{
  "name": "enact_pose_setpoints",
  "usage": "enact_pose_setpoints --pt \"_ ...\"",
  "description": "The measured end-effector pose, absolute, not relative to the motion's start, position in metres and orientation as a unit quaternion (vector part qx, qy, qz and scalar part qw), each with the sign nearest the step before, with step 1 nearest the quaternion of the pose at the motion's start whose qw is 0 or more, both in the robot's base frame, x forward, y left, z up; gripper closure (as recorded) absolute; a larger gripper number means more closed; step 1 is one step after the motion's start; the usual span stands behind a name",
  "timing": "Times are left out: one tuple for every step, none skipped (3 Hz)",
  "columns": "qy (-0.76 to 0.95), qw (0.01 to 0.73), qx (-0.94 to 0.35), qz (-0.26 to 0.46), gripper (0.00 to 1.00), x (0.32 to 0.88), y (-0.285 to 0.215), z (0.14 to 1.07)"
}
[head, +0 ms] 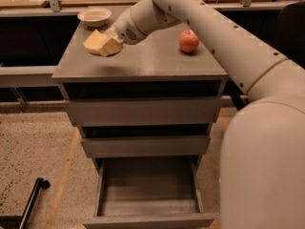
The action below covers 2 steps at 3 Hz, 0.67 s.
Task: Place sponge into bottom drawer
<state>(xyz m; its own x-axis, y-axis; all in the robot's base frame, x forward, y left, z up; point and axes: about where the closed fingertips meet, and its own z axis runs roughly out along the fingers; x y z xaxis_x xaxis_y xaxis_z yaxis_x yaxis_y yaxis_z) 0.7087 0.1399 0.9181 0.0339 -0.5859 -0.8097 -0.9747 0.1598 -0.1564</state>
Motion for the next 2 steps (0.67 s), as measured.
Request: enact_pose_setpoints --pt "0.668 0.371 -0.594 0.251 1.0 0.667 0.109 0.912" --pt "0.677 0.36 -0.581 0.273 1.0 0.624 0.082 0.898"
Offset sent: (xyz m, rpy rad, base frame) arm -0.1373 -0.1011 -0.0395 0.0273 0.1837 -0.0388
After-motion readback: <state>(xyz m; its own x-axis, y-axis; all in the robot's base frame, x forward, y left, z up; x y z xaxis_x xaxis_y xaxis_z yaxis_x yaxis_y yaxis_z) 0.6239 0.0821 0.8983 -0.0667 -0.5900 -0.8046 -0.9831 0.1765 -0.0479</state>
